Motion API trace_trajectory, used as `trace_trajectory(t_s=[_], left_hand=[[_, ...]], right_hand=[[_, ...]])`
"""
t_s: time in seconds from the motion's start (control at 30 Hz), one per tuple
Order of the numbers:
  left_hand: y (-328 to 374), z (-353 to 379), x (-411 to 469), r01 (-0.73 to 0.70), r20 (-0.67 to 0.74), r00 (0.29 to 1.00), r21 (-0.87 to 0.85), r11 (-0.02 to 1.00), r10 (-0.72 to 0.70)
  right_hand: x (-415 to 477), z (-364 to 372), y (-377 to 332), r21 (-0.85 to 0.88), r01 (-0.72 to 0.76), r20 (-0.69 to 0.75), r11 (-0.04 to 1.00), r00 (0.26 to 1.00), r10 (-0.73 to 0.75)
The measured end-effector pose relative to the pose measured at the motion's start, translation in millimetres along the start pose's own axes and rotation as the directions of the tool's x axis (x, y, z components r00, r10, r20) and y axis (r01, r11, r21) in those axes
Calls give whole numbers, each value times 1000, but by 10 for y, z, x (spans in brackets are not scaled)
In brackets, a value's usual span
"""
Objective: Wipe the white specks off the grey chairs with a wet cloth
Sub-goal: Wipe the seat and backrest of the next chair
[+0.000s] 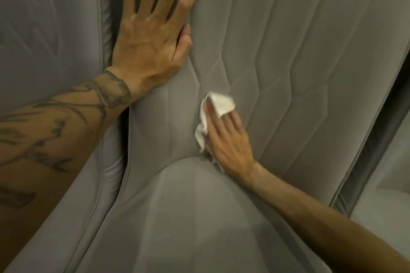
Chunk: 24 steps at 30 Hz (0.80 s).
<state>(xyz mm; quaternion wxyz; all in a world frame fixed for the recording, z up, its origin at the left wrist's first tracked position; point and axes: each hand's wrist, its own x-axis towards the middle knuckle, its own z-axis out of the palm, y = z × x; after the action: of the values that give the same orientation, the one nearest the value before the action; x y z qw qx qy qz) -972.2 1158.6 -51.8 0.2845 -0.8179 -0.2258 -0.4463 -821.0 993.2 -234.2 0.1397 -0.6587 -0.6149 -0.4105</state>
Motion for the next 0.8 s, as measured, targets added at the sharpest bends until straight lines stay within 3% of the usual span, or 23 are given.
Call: trace_trajectory(t_s=[0.07, 0.13, 0.27, 0.37, 0.47, 0.53, 0.6, 0.67, 0.73, 0.8], left_hand=[[-2, 2, 10, -4, 5, 1000, 3, 1000, 4], [-4, 5, 21, -13, 1, 1000, 3, 1000, 13], [-9, -9, 27, -15, -18, 1000, -14, 1000, 15], [-16, -51, 24, -25, -13, 1000, -85, 996, 24], [-13, -106, -142, 11, 20, 1000, -147, 989, -8], [-13, -145, -341, 72, 52, 997, -128, 989, -66], [-43, -194, -515, 121, 93, 989, -74, 990, -114], [-124, -244, -600, 130, 121, 985, -34, 991, -125], [-256, -275, -593, 138, 138, 981, 3, 990, -137], [-378, -279, -552, 139, 147, 979, 28, 990, -142]], right_hand=[[-164, -4, -7, -17, 123, 52, 992, 991, -122], [-88, -136, 146, -6, 151, 66, 988, 986, -150], [770, -612, 651, -39, -134, -162, 990, 979, 126], [1702, -916, 995, -44, -264, -401, 964, 888, 225], [2274, -1010, 924, 69, -348, -491, 935, 804, 336], [2167, -915, 607, 100, -296, -448, 950, 839, 308], [1770, -778, 294, 108, -144, -284, 984, 944, 169], [1420, -710, 229, 70, 6, -166, 998, 986, 6], [1450, -750, 358, 15, 62, -174, 998, 983, -58], [1779, -821, 496, -22, 11, -247, 1000, 969, -16]])
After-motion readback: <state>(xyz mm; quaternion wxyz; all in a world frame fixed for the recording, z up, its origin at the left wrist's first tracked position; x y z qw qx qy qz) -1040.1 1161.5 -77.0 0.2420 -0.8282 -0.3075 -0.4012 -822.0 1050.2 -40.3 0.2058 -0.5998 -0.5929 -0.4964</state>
